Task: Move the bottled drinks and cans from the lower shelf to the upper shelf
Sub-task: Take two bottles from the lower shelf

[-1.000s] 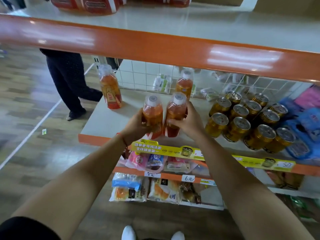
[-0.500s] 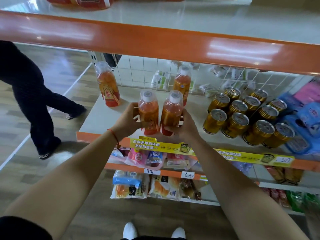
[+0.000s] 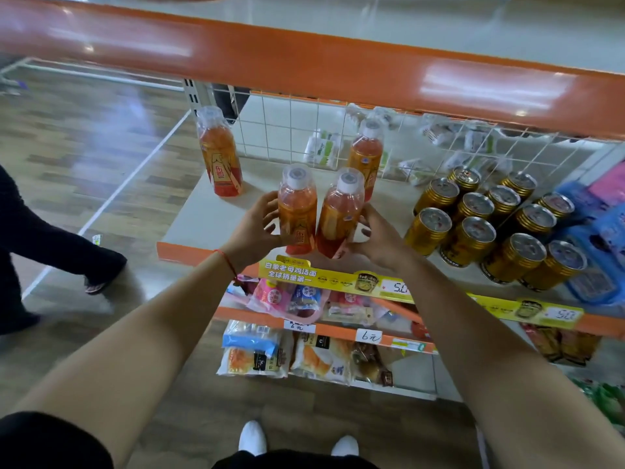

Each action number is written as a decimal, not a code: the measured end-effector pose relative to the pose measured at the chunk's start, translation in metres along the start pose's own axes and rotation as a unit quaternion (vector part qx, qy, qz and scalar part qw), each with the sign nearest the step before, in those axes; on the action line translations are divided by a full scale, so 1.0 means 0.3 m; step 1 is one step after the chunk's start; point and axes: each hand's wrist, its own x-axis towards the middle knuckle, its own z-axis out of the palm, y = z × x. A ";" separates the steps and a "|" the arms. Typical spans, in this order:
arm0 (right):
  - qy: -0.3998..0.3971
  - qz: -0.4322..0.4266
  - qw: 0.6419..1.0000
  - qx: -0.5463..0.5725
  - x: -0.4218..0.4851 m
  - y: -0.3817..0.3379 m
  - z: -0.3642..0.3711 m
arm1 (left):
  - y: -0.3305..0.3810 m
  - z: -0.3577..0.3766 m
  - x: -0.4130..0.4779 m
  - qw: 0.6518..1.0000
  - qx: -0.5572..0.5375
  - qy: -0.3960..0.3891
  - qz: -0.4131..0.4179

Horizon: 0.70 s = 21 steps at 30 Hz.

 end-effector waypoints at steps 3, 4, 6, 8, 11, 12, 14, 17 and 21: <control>0.003 -0.001 1.000 0.020 0.022 0.000 -0.005 | 0.020 0.013 0.015 1.000 0.006 0.004 0.009; 0.009 -0.003 1.000 0.027 0.021 0.003 -0.003 | 0.025 0.018 0.021 1.000 0.010 0.006 0.013; 0.030 -0.008 0.999 0.035 0.016 0.021 0.010 | 0.026 0.021 0.031 1.000 0.017 0.008 0.013; 0.056 -0.012 0.998 0.034 0.013 0.029 0.033 | 0.019 0.016 0.035 1.000 0.025 0.007 0.012; 0.097 -0.005 0.995 0.014 0.013 0.027 0.075 | 0.019 0.016 0.034 0.999 0.027 0.008 0.015; 0.113 -0.002 0.994 0.004 0.012 0.024 0.089 | 0.020 0.018 0.033 1.000 0.025 0.010 0.016; 0.152 0.002 0.988 -0.006 0.008 0.013 0.119 | 0.024 0.020 0.032 1.000 0.022 0.010 0.019; 0.205 0.012 0.978 -0.023 0.009 -0.008 0.161 | 0.021 0.018 0.032 1.000 0.019 0.005 0.020; 0.162 0.023 0.986 -0.018 0.015 -0.007 0.128 | 0.018 0.011 0.038 1.000 0.025 -0.004 0.016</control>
